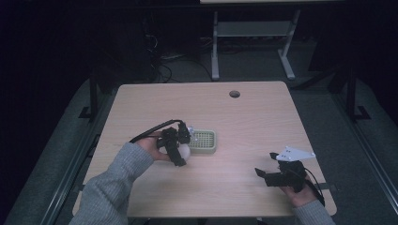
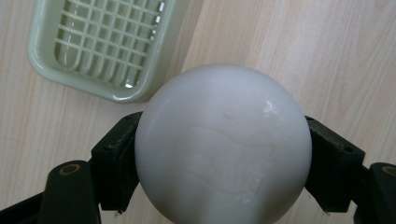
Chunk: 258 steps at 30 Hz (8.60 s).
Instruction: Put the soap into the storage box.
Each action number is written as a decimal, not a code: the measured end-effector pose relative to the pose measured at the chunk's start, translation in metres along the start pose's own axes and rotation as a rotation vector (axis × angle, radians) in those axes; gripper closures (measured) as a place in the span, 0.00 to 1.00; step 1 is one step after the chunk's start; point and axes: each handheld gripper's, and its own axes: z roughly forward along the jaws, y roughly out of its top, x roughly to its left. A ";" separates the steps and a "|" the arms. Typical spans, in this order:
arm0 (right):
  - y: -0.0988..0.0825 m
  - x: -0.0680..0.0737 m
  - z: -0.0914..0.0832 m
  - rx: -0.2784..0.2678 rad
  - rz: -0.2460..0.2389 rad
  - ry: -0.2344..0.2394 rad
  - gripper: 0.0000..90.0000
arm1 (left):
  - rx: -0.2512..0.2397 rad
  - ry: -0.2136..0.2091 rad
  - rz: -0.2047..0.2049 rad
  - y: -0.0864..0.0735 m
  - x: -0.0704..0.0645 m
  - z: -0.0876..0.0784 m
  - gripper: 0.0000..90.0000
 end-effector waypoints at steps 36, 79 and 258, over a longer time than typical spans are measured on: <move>0.002 0.001 -0.001 -0.010 0.002 0.010 0.18 | 0.018 0.008 -0.004 0.037 0.033 -0.002 0.26; 0.002 0.001 0.000 -0.004 0.002 0.019 0.18 | 0.058 0.013 -0.043 0.070 0.060 0.023 0.26; 0.001 -0.002 0.001 0.017 0.018 0.016 0.20 | -0.051 0.037 -0.068 -0.001 0.005 0.000 0.23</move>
